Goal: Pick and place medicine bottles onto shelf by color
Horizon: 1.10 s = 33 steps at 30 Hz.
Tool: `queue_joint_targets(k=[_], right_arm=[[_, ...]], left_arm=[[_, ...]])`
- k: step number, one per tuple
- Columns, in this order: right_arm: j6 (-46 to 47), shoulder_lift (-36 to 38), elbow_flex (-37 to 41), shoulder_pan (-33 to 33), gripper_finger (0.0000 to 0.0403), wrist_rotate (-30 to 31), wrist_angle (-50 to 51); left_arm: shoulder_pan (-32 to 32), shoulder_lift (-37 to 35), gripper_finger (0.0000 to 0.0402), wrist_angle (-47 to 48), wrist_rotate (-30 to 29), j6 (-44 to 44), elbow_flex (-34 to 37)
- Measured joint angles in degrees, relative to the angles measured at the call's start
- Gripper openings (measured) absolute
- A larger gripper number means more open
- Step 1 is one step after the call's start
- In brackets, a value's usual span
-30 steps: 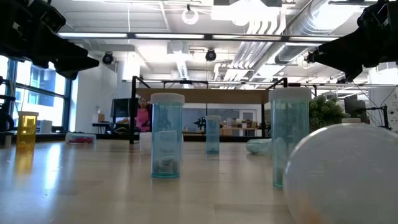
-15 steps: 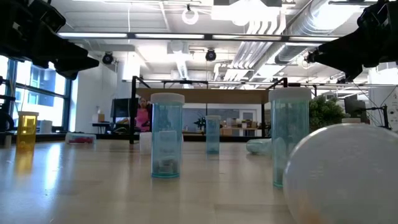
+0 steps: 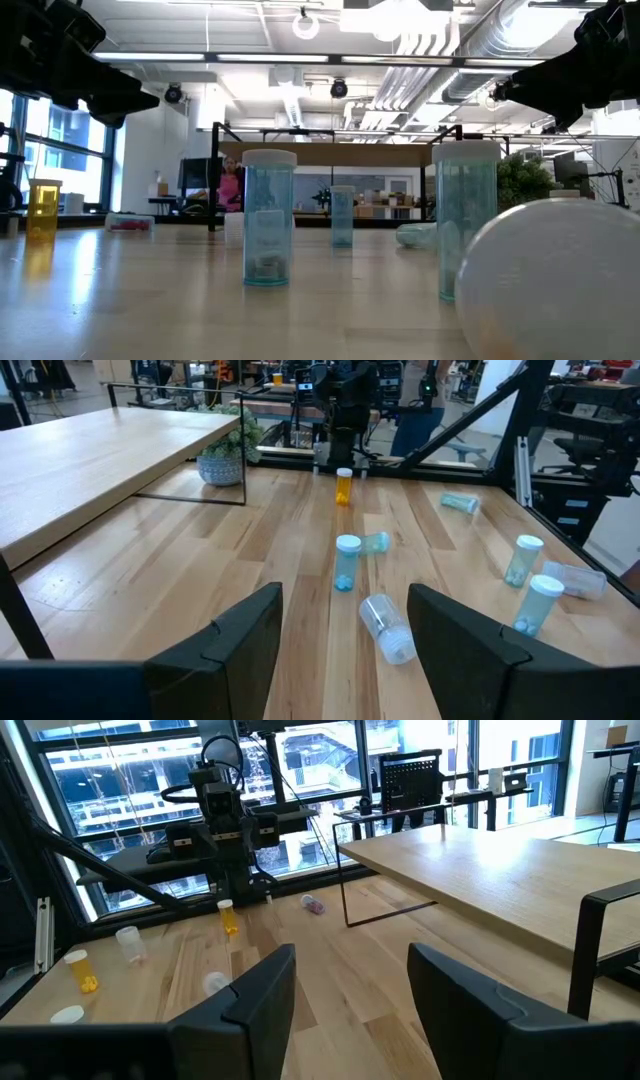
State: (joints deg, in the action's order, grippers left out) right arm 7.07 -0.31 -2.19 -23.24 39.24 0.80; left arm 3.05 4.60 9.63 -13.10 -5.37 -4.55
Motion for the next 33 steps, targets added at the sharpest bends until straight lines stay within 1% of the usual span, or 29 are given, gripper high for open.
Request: queue_joint_targets(k=[4, 8, 11, 26, 33], right_arm=[[0.0, -0.01, 0.0, 0.0, 0.0186, 0.0, 0.0], [0.0, -0.01, 0.01, 0.02, 0.0186, 0.0, -0.02], [0.0, 0.01, 0.01, 0.0, 0.0186, 0.0, 0.0], [-0.01, 0.0, 0.0, 0.02, 0.0186, 0.0, -0.02], [0.0, 0.0, -0.01, 0.02, 0.0186, 0.0, -0.02]], left_arm=[[0.0, 0.0, 0.0207, 0.0, -0.21, 0.0, 0.0], [-0.05, -0.01, 0.0207, -0.02, -2.59, 0.0, 0.01], [-0.04, -0.01, 0.0207, -0.02, -2.32, -0.1, 0.0], [-0.02, 0.0, 0.0207, -2.88, -2.08, -7.22, 0.02], [-0.02, -0.02, 0.0207, -3.98, -2.08, -7.54, 0.02]])
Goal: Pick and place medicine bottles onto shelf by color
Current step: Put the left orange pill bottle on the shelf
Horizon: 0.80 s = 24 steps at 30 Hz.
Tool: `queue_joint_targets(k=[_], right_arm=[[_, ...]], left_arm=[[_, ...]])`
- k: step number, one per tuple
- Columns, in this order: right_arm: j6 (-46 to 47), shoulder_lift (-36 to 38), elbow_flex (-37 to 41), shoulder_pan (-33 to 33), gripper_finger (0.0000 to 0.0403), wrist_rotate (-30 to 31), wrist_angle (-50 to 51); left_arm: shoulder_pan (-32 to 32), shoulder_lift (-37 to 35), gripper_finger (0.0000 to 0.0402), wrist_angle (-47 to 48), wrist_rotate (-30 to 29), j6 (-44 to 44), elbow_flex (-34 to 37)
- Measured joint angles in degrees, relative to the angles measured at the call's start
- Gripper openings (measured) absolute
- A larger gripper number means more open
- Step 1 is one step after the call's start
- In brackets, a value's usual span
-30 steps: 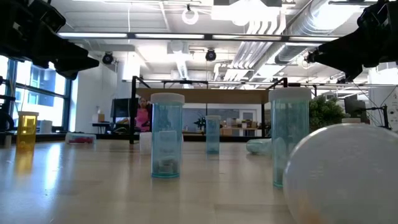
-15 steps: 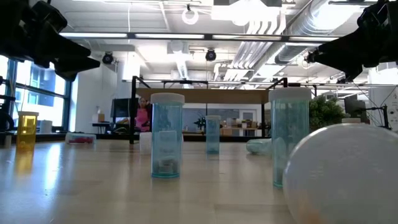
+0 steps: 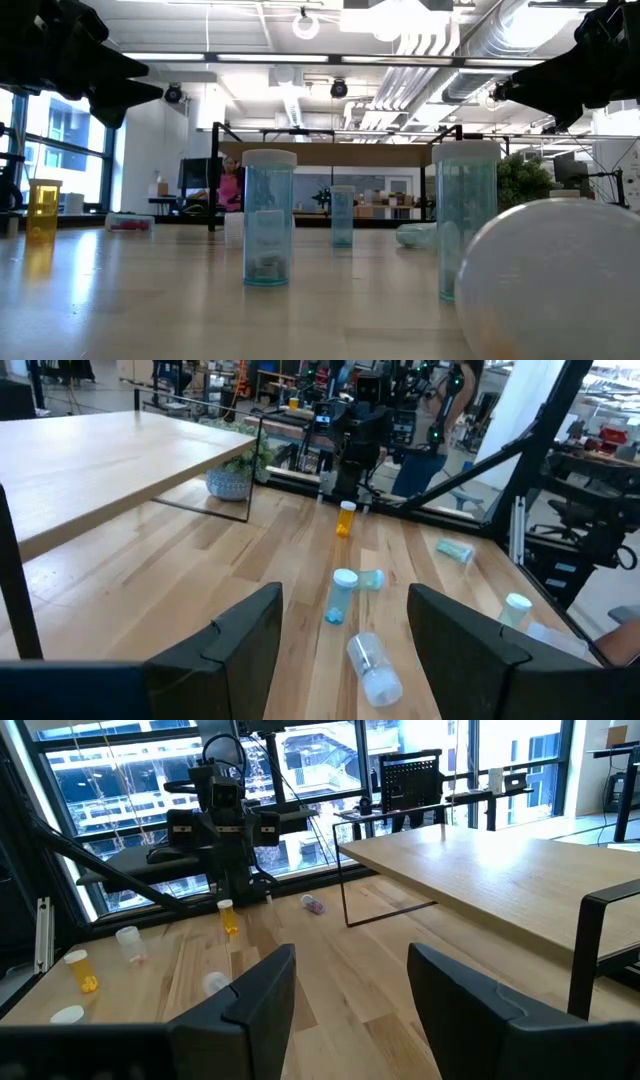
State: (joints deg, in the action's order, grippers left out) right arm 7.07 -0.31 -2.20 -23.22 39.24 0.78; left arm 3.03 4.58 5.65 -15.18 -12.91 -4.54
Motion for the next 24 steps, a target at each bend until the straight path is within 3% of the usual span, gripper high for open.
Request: queue_joint_targets(k=[10, 14, 19, 24], right_arm=[[0.0, 0.0, 0.02, 0.0, 0.0186, 0.0, 0.01], [-0.02, 0.01, 0.01, -0.02, 0.0186, 0.0, 0.0], [0.0, 0.01, 0.02, -0.02, 0.0186, 0.0, 0.02], [-0.01, 0.01, 0.02, -0.02, 0.0186, 0.0, 0.02]], left_arm=[[0.0, 0.0, 0.0226, -0.37, -0.97, -2.09, 0.0], [0.0, 0.02, 0.0228, -4.56, -0.62, -1.69, 0.0], [0.04, 0.0, 0.0225, -11.19, 0.94, 3.78, -0.17], [0.04, 0.25, 0.0225, -9.2, 1.51, 7.06, -5.42]])
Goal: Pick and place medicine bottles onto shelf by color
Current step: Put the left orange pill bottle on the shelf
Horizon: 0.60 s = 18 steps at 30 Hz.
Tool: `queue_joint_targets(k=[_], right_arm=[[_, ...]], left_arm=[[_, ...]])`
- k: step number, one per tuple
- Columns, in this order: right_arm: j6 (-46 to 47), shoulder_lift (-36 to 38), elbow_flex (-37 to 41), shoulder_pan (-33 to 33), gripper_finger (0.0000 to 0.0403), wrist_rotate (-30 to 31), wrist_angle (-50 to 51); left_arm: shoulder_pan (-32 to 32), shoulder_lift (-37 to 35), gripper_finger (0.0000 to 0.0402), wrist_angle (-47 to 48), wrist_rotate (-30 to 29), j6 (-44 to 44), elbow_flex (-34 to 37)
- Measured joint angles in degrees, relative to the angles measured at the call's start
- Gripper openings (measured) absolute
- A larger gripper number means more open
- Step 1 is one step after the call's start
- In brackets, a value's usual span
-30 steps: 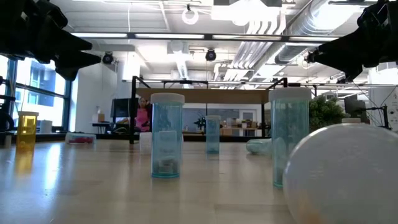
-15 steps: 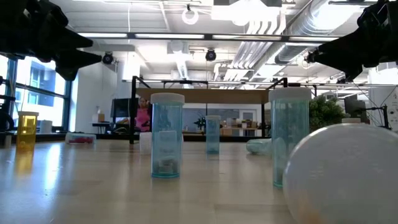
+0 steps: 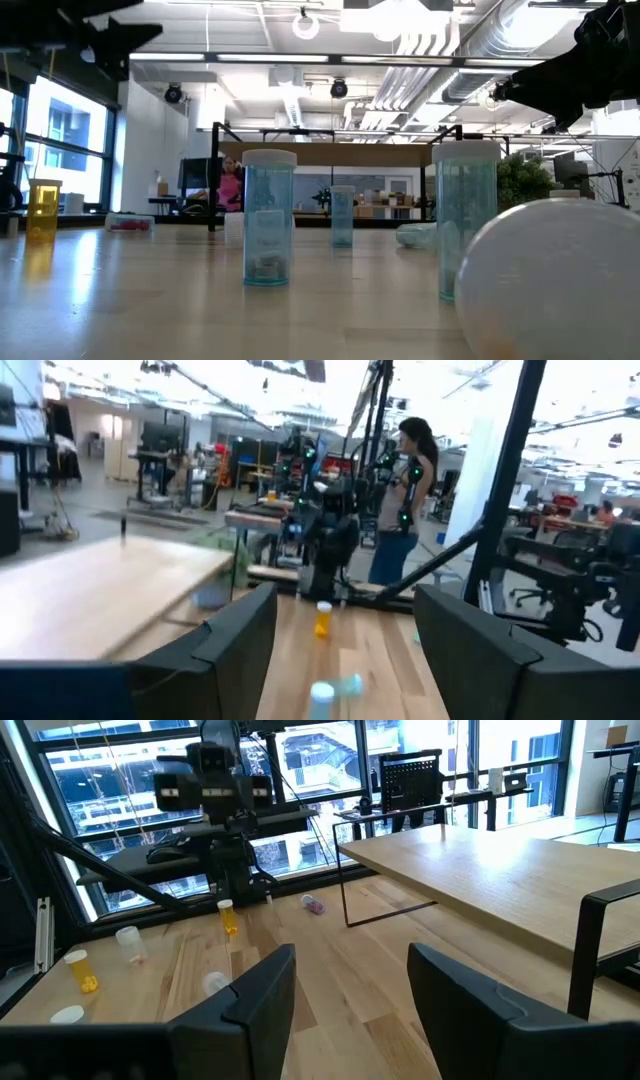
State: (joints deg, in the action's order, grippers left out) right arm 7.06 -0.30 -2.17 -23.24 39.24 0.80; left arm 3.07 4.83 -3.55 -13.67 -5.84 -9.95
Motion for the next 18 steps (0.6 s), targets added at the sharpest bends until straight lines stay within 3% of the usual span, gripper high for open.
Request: queue_joint_targets(k=[5, 10, 18], right_arm=[[0.01, -0.02, 0.0, 0.02, 0.0186, 0.0, -0.02], [0.0, -0.02, 0.0, 0.01, 0.0186, 0.0, -0.02], [0.0, -0.02, -0.01, 0.01, 0.0186, 0.0, -0.01]], left_arm=[[0.0, 3.37, 0.0224, 6.01, -0.97, 3.98, -7.99], [0.0, 11.16, 0.0224, 15.27, -2.9, 4.53, -16.68], [-0.02, 24.62, 0.0224, 34.5, -3.89, -1.43, -28.64]])
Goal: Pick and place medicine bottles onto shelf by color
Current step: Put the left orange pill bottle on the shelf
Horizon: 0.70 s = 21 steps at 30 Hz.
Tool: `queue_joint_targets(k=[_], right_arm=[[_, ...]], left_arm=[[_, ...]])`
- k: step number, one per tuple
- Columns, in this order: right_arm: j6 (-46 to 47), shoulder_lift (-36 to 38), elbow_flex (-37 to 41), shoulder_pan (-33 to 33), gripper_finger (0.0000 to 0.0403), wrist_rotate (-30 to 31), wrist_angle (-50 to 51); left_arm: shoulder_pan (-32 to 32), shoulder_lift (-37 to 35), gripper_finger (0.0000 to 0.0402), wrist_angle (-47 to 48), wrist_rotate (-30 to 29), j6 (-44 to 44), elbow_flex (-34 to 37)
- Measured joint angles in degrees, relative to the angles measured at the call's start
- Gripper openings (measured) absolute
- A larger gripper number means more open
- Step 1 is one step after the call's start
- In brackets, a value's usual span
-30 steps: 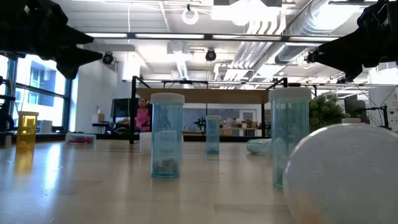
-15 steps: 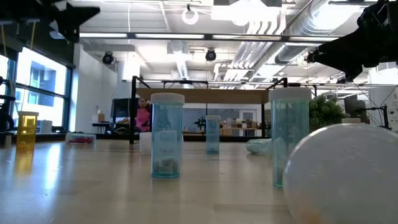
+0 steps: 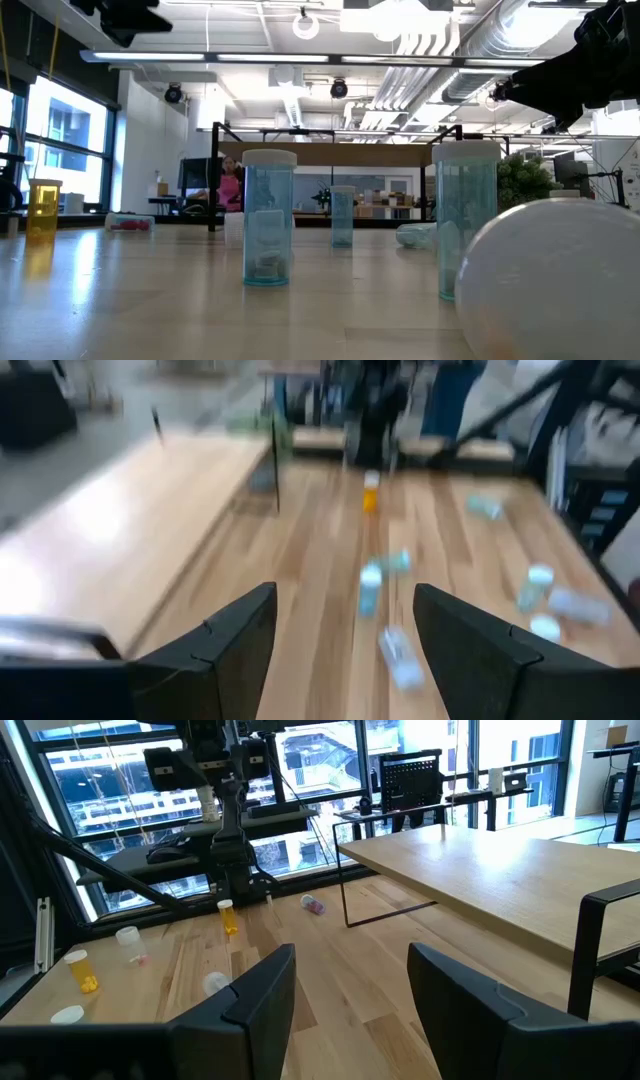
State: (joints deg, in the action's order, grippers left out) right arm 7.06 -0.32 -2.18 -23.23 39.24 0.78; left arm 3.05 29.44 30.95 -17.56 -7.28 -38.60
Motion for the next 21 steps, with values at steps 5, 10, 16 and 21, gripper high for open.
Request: queue_joint_targets(k=[5, 10, 16, 21], right_arm=[[0.01, 0.0, 0.0, -0.01, 0.0186, 0.0, 0.0], [0.01, 0.0, 0.01, -0.01, 0.0186, 0.0, 0.0], [0.0, 0.0, 0.0, 0.0, 0.0186, 0.0, 0.01], [0.01, 0.0, -0.01, -0.01, 0.0186, 0.0, -0.01]], left_arm=[[0.0, 5.65, 0.0224, 7.92, 0.01, -7.91, -1.59], [0.0, 10.27, 0.0224, 15.11, 0.25, -18.65, -1.59], [-0.03, 15.14, 0.0224, 20.95, 0.48, -26.74, -1.59], [-0.04, 18.55, 0.0224, 22.5, 3.46, -32.07, -1.59]])
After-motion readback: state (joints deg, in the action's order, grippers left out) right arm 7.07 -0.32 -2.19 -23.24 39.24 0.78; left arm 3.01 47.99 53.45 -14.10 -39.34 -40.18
